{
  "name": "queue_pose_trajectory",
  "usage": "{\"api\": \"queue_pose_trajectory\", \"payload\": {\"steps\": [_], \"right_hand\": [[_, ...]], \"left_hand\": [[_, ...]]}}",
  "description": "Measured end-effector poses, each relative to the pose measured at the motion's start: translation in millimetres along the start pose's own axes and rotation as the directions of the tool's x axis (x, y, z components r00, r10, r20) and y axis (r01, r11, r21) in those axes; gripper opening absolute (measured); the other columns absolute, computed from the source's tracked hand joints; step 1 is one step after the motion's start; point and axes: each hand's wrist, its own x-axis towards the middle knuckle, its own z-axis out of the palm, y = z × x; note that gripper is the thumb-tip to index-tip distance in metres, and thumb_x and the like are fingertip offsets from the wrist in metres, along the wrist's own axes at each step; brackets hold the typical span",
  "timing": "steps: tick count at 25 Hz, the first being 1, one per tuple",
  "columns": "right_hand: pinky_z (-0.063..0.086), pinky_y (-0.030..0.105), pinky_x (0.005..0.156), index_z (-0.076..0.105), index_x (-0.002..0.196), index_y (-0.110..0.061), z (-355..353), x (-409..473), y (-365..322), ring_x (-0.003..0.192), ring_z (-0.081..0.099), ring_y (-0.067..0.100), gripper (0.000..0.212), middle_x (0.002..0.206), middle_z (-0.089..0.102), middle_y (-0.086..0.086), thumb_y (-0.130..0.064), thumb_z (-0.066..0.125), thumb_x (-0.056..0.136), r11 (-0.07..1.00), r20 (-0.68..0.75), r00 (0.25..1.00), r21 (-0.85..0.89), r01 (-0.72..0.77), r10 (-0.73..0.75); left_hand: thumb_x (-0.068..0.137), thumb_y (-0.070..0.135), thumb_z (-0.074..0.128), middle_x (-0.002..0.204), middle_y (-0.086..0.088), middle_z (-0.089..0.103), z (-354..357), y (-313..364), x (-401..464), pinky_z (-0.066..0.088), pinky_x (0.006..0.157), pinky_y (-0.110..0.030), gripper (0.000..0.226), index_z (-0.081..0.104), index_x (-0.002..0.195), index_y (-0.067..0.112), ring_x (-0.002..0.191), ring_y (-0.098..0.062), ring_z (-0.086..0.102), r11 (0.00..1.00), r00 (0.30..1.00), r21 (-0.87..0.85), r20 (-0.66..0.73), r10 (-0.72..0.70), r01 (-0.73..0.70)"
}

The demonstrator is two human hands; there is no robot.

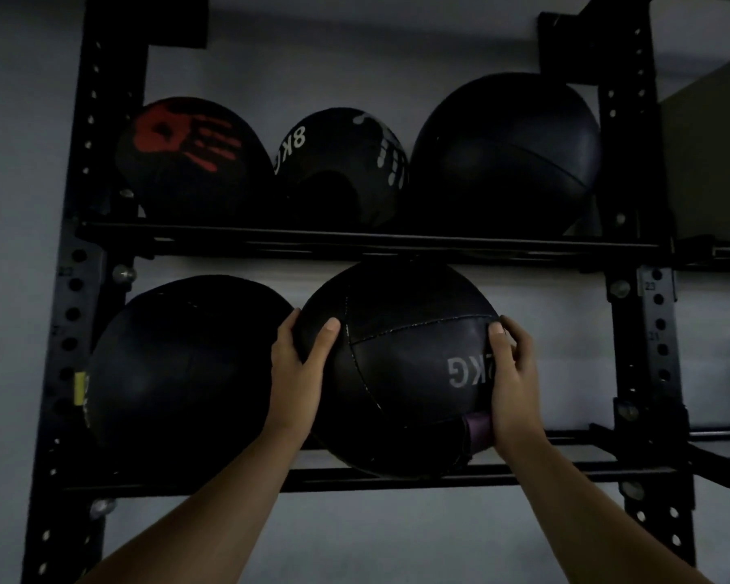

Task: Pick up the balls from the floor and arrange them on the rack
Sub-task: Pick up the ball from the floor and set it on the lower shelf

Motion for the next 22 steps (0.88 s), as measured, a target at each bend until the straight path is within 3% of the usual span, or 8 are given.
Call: {"api": "queue_pose_trajectory", "payload": {"steps": [5,7,9,11,13,15,22], "right_hand": [[0.061,0.035,0.091,0.056,0.142,-0.037,-8,43,47,0.117,0.07,0.017,0.064,0.134,0.067,-0.003,-0.068,0.058,0.086,0.999,0.032,0.999,0.039,-0.022,0.021],[0.059,0.045,0.102,0.055,0.144,-0.035,-12,61,69,0.125,0.067,0.022,0.067,0.141,0.063,0.002,-0.069,0.058,0.087,0.999,0.073,0.997,0.021,-0.039,0.037],[0.05,0.051,0.115,0.056,0.147,-0.031,-13,73,93,0.135,0.059,0.024,0.055,0.148,0.056,0.005,-0.055,0.06,0.097,1.0,0.096,0.995,-0.022,-0.006,0.008],[0.042,0.051,0.121,0.057,0.148,-0.029,-10,83,111,0.14,0.052,0.024,0.046,0.149,0.052,0.006,-0.039,0.062,0.103,0.99,0.147,0.987,-0.107,0.088,-0.071],[0.037,0.052,0.124,0.055,0.148,-0.037,-5,93,121,0.146,0.044,0.027,0.047,0.153,0.046,0.006,-0.04,0.062,0.102,0.972,0.246,0.967,-0.2,0.122,-0.071],[0.033,0.054,0.125,0.052,0.147,-0.047,0,100,125,0.15,0.037,0.029,0.048,0.157,0.041,0.004,-0.047,0.061,0.101,0.964,0.28,0.96,-0.247,0.103,-0.031],[0.028,0.053,0.126,0.048,0.148,-0.053,-1,103,129,0.151,0.03,0.026,0.051,0.16,0.037,0.001,-0.057,0.058,0.098,0.947,0.302,0.953,-0.302,0.113,-0.018]], "left_hand": [[0.067,0.086,0.063,0.163,0.002,0.043,29,-33,17,0.041,0.122,-0.052,0.106,0.036,0.16,0.042,0.148,-0.021,0.046,0.998,0.999,0.06,-0.039,-0.011,0.013],[0.067,0.088,0.058,0.164,0.002,0.042,41,-44,23,0.037,0.124,-0.053,0.107,0.038,0.159,0.039,0.152,-0.022,0.04,0.991,0.997,0.128,-0.082,-0.015,0.025],[0.072,0.087,0.051,0.163,0.007,0.041,50,-54,29,0.03,0.128,-0.052,0.099,0.042,0.157,0.038,0.155,-0.017,0.032,0.969,0.995,0.248,-0.093,0.04,-0.016],[0.081,0.082,0.047,0.164,0.016,0.038,61,-64,36,0.024,0.13,-0.051,0.083,0.045,0.154,0.044,0.155,-0.009,0.028,0.908,0.987,0.392,-0.004,0.16,-0.146],[0.081,0.083,0.048,0.171,0.017,0.029,78,-75,42,0.017,0.132,-0.052,0.084,0.039,0.157,0.049,0.159,-0.009,0.02,0.788,0.969,0.564,0.126,0.213,-0.247],[0.078,0.086,0.048,0.174,0.017,0.024,89,-84,47,0.015,0.131,-0.053,0.091,0.031,0.16,0.05,0.161,-0.011,0.016,0.706,0.966,0.66,0.146,0.214,-0.256],[0.082,0.083,0.048,0.171,0.016,0.031,90,-95,50,0.019,0.128,-0.051,0.087,0.033,0.16,0.048,0.158,-0.012,0.023,0.665,0.956,0.699,0.093,0.28,-0.263]]}}
